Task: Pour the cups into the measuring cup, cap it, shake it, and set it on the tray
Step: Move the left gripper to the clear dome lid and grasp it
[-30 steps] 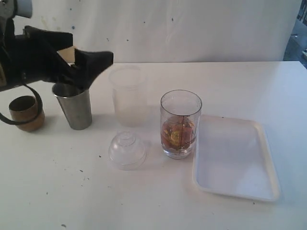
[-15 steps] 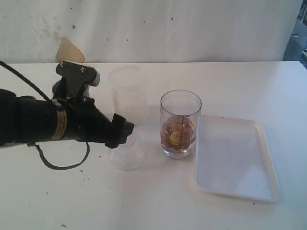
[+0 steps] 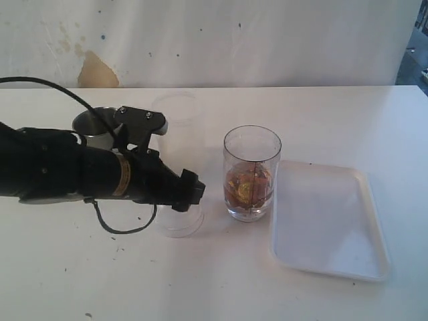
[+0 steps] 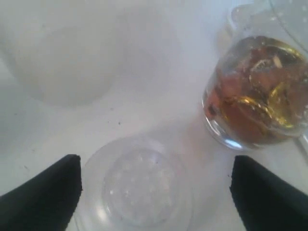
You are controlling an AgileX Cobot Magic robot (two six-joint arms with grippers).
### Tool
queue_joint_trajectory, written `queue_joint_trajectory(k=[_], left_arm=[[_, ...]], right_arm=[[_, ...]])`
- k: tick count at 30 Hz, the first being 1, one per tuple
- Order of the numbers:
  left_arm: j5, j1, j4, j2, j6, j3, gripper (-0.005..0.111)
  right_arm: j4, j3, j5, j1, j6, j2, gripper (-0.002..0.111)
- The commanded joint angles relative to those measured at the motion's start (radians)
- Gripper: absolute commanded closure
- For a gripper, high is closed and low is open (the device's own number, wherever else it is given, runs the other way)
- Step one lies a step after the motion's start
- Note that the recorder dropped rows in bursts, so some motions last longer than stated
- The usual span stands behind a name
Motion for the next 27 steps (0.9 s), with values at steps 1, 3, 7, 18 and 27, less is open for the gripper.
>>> queue_joint_trajectory(k=[1, 3, 7, 18, 27], left_arm=[[0.019, -0.002, -0.011, 0.028, -0.009, -0.036, 0.027], [0.022, -0.002, -0.011, 0.044, -0.011, -0.036, 0.027], [0.072, -0.002, -0.011, 0.065, -0.032, -0.034, 0.027], [-0.015, -0.002, -0.011, 0.067, -0.029, -0.034, 0.027], [-0.033, -0.004, -0.011, 0.067, -0.029, -0.034, 0.091]], right_arm=[[0.000, 0.005, -0.001, -0.002, 0.005, -0.004, 0.108], [0.000, 0.005, -0.001, -0.002, 0.005, -0.004, 0.108], [0.000, 0.005, -0.001, -0.002, 0.005, -0.004, 0.108], [0.000, 0.005, -0.001, -0.002, 0.005, -0.004, 0.108], [0.000, 0.005, -0.001, -0.002, 0.005, -0.004, 0.108]])
